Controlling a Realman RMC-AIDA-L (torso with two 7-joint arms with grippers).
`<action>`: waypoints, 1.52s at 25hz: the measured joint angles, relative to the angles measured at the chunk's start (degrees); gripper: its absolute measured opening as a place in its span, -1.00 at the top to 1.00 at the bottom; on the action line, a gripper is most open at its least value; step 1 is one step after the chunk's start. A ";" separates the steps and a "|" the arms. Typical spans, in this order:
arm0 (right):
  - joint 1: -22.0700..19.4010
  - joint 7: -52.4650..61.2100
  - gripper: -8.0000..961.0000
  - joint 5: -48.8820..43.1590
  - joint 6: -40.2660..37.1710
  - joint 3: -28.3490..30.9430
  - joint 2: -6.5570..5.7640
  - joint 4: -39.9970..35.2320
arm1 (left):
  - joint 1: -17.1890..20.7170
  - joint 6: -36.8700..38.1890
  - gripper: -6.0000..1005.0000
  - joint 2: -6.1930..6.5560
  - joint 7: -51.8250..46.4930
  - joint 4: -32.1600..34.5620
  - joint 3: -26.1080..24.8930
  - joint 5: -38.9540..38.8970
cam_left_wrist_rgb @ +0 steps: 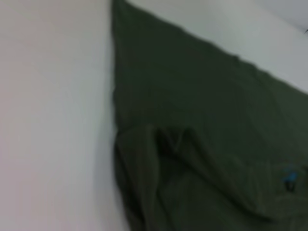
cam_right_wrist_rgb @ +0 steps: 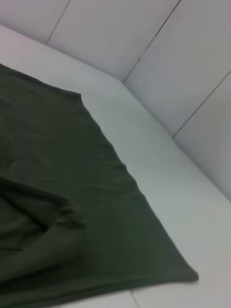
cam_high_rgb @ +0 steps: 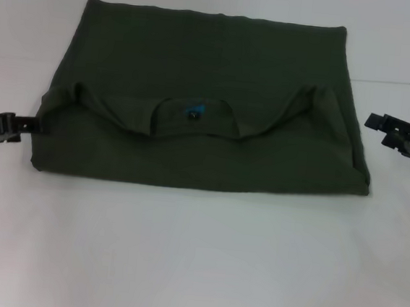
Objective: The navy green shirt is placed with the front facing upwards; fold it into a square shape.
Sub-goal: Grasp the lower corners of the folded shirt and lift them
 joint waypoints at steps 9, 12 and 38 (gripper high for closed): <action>-1.33 0.78 -0.63 0.00 -0.10 -1.83 -0.46 0.00 | -1.11 -0.32 -0.51 0.42 -2.26 -0.32 -0.45 5.42; -1.38 0.88 -0.63 -0.01 -0.13 -2.12 -0.50 0.00 | -1.38 -2.06 -0.50 0.27 -2.08 -1.68 -0.24 5.34; -1.14 0.81 -0.63 0.00 0.20 -2.34 -0.56 0.03 | -4.09 -7.03 -0.45 -0.27 -0.76 -8.35 1.06 5.94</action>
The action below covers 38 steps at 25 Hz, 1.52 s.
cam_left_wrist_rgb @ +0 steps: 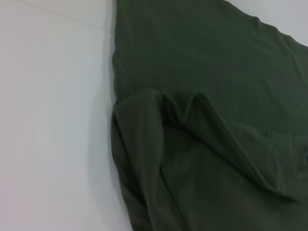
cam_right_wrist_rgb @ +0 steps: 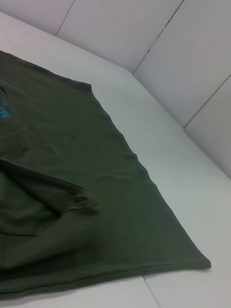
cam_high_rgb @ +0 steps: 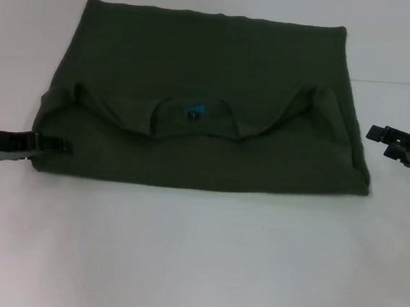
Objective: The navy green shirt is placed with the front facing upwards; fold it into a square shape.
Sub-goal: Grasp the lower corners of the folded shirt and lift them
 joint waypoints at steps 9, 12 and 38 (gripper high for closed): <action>-0.11 -0.11 -0.63 0.00 0.00 0.00 0.00 0.00 | -0.20 0.06 -0.44 0.00 -2.28 -0.02 1.09 0.53; -0.16 -0.11 -0.63 0.00 -0.05 0.00 0.01 0.00 | -0.58 0.44 -0.43 0.15 -3.43 -0.02 1.62 2.38; 0.24 4.34 -0.62 -1.49 -1.92 -4.82 -1.42 -4.01 | -0.71 0.07 0.92 -0.02 -3.16 0.40 4.12 3.61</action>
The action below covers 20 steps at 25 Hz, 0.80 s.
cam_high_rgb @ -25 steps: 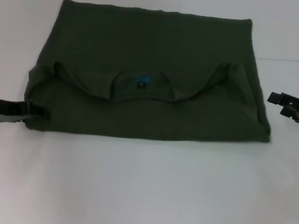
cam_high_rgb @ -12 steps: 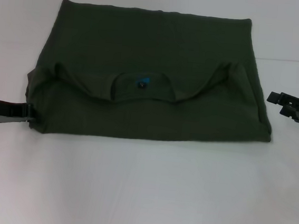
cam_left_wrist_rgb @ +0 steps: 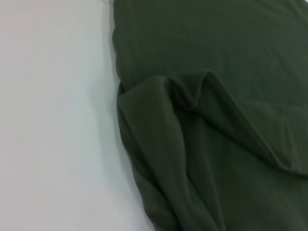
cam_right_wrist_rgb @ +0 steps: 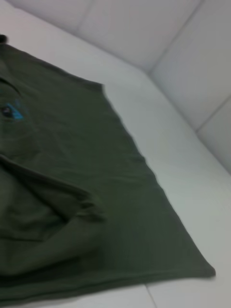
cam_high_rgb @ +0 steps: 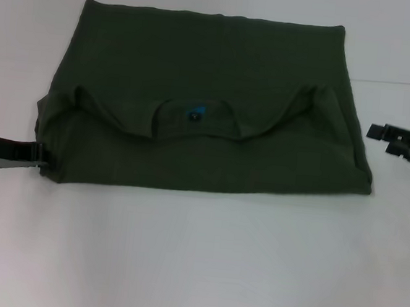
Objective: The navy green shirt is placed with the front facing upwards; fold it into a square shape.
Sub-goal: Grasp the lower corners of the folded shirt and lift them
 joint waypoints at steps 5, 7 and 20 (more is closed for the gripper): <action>2.21 14.91 -0.62 -8.96 -7.22 -3.06 -2.90 -11.07 | -0.15 0.14 0.92 0.00 0.07 0.07 0.00 0.00; 3.94 20.51 -0.62 -13.51 -10.59 -3.09 -4.51 -13.78 | -0.17 0.13 0.92 0.00 0.10 0.07 0.01 -0.01; 14.27 28.14 -0.62 -34.72 -9.77 -5.11 -4.45 -5.25 | -0.17 -0.02 0.92 -0.01 0.42 0.06 0.00 -0.05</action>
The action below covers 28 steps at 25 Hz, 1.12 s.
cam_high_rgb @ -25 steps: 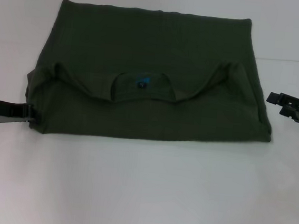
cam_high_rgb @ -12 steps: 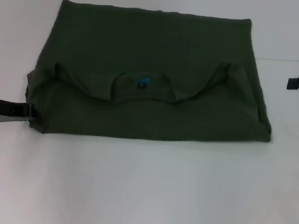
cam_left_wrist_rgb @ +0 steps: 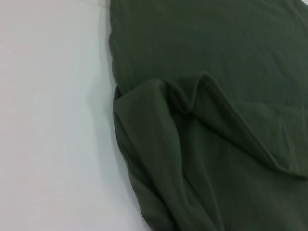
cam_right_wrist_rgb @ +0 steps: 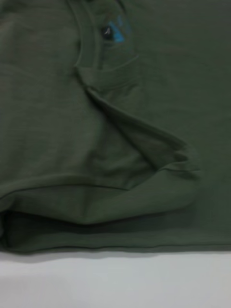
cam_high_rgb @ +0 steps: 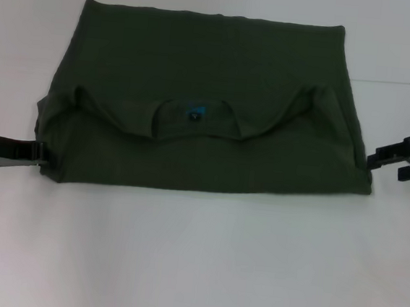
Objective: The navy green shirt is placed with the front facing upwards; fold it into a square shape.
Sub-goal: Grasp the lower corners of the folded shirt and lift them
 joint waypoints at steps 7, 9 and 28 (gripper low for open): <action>0.32 -0.21 -0.62 -0.34 2.93 -0.42 1.90 0.47 | 0.00 -0.04 0.92 0.00 0.48 0.07 -0.02 -0.06; 0.56 -0.40 -0.62 -0.39 3.60 -0.48 2.30 0.69 | 0.00 -0.05 0.91 0.00 0.49 0.09 -0.01 -0.11; 1.11 -0.67 -0.48 -0.54 9.61 -5.55 5.37 0.85 | 0.03 0.18 0.91 0.00 0.51 0.00 0.00 -0.36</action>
